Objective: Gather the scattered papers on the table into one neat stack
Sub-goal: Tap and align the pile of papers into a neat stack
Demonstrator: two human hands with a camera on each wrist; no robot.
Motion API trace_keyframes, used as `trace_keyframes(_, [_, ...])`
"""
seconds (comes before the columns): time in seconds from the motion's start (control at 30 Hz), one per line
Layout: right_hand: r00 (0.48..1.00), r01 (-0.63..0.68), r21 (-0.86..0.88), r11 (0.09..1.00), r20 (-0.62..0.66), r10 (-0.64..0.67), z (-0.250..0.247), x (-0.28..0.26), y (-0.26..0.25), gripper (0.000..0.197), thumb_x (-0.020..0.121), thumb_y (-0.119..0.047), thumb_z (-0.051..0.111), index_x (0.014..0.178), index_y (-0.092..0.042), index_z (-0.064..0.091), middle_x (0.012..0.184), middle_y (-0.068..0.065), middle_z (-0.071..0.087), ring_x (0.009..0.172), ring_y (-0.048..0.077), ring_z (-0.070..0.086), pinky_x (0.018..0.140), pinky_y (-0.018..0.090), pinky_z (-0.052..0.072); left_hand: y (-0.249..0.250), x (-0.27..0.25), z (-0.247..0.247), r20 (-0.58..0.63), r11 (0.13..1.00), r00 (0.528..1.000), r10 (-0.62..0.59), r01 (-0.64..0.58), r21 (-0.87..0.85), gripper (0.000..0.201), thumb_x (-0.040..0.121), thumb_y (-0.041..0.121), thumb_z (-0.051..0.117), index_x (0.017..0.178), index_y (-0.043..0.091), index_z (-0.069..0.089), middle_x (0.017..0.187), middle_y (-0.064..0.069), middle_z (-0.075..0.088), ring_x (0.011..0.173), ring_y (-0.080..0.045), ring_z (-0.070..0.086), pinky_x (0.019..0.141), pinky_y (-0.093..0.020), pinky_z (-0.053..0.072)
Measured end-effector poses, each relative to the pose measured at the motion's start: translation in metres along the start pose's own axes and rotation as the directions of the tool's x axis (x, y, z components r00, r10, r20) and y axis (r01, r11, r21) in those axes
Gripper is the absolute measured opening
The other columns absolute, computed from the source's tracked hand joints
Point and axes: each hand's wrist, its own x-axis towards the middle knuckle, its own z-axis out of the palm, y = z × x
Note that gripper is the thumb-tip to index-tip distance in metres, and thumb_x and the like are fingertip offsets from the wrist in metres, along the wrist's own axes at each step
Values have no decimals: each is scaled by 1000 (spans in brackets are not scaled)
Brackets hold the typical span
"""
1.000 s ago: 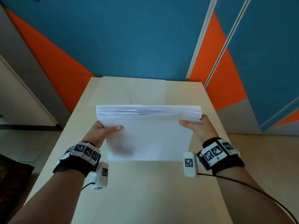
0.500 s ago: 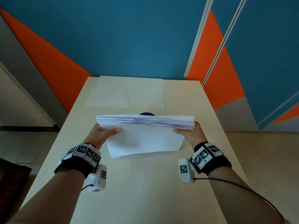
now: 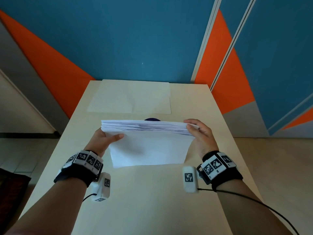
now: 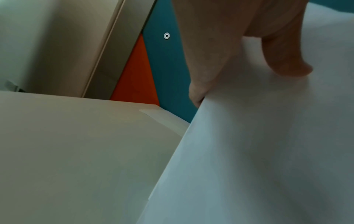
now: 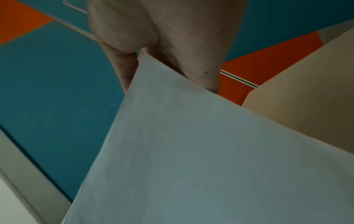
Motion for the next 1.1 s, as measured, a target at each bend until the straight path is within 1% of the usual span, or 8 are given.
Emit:
trace_keyframes(0.27, [994,13,76,997,-113,-5,6,1,-2,29,82,8,49,65,-10,65,74,-2,72,75,10,66,70,15,50,0,1,1,11,999,1000,9,-8,-47,60,40,25,83,96,10,67,83,4,77,81,-11,72,71,-21,56])
trace_keyframes(0.47, [989,-7,90,996,-148,20,7,5,4,33,78,5,48,56,-15,61,82,10,67,85,20,61,84,33,43,-2,1,1,-8,998,1000,0,0,-69,53,44,22,79,94,10,66,80,5,76,78,-10,71,75,-23,55])
trace_keyframes(0.6, [997,53,50,997,-61,-50,9,2,2,12,77,-11,62,78,-20,55,84,2,66,81,11,61,76,25,46,-6,0,2,-105,996,994,-5,-4,-88,24,66,4,75,88,8,66,73,6,75,71,-9,71,76,-28,53])
trace_keyframes(0.73, [992,51,-175,983,124,-29,2,1,0,50,74,3,72,104,-32,51,90,-5,64,76,-4,62,72,16,49,-5,0,4,-181,996,983,26,-40,-78,16,81,-6,60,84,10,65,67,9,74,65,-5,70,66,-20,55])
trace_keyframes(0.83, [995,98,-256,962,28,-94,4,0,-2,26,80,3,65,87,-22,66,76,-15,71,72,-7,62,73,20,47,-2,-1,6,-176,993,983,43,-61,-98,26,81,-7,60,75,16,71,69,6,75,66,-7,70,66,-21,56])
trace_keyframes(0.93, [991,127,-191,973,-26,-134,3,3,-8,21,81,5,64,82,-16,67,72,-16,70,69,-8,62,68,10,47,2,-2,2,-110,989,992,56,-71,-129,17,76,1,68,74,17,74,76,4,75,73,-10,71,70,-22,57])
trace_keyframes(1.03, [998,66,-250,966,4,-67,-2,4,0,34,74,10,68,98,-14,61,88,-7,62,69,-13,58,66,7,46,1,-2,-1,8,998,1000,-2,3,-56,47,53,21,80,97,9,69,84,3,76,82,-12,71,71,-20,56])
trace_keyframes(1.1, [1000,-1,-281,960,16,6,-3,3,8,47,72,12,69,110,-12,58,88,-2,61,67,-12,59,65,7,47,3,-2,2,-15,1000,1000,-17,17,8,41,59,15,80,96,4,66,79,5,76,79,-12,71,69,-18,54])
